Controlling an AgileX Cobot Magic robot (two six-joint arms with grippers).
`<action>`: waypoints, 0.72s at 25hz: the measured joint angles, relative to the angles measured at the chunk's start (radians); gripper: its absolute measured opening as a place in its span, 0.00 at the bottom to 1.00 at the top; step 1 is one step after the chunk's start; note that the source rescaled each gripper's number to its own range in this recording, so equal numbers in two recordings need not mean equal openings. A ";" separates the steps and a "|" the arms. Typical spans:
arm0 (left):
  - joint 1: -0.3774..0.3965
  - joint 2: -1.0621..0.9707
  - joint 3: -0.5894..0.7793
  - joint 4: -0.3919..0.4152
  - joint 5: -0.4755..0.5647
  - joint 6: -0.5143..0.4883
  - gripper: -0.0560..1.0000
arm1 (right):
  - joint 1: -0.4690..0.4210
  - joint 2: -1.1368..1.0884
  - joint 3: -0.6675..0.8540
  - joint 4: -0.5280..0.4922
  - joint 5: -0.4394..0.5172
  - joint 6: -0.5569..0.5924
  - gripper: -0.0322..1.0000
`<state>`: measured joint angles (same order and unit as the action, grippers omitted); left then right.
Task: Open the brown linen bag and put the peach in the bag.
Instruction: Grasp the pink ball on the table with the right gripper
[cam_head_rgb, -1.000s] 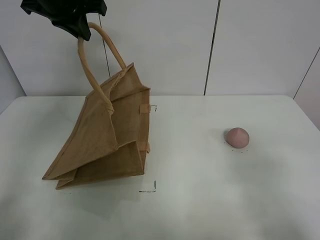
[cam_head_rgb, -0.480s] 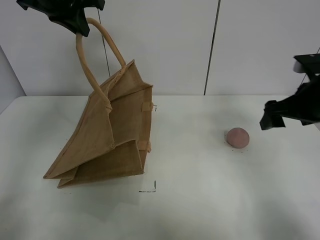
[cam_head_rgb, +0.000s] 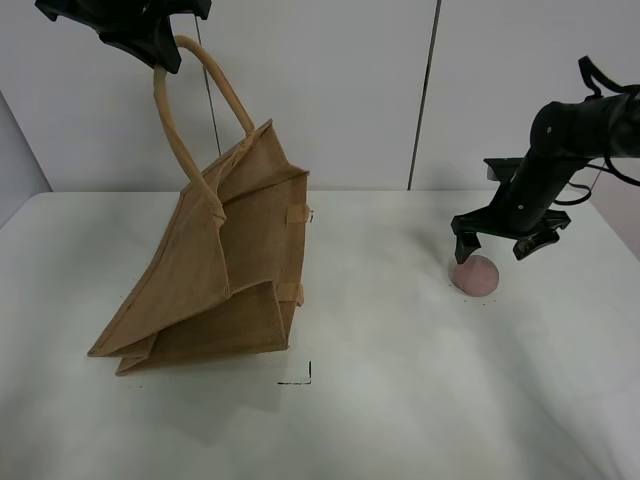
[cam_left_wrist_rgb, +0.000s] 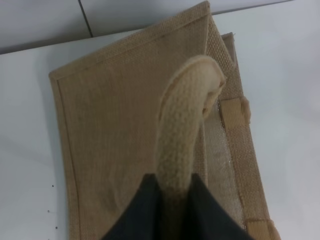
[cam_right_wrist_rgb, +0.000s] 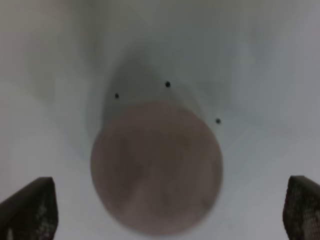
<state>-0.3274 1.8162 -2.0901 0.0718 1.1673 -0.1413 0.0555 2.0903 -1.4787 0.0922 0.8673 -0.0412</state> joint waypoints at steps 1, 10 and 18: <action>0.000 0.000 0.000 0.000 0.000 0.000 0.05 | 0.000 0.017 -0.004 0.011 -0.008 -0.006 1.00; 0.000 0.000 0.000 0.000 0.000 0.000 0.05 | 0.000 0.074 -0.009 0.019 -0.029 -0.021 0.99; 0.000 0.000 0.000 0.000 0.000 0.000 0.05 | 0.000 0.105 -0.009 0.033 -0.030 -0.025 0.55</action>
<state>-0.3274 1.8162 -2.0901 0.0718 1.1673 -0.1413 0.0555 2.1949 -1.4879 0.1250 0.8373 -0.0658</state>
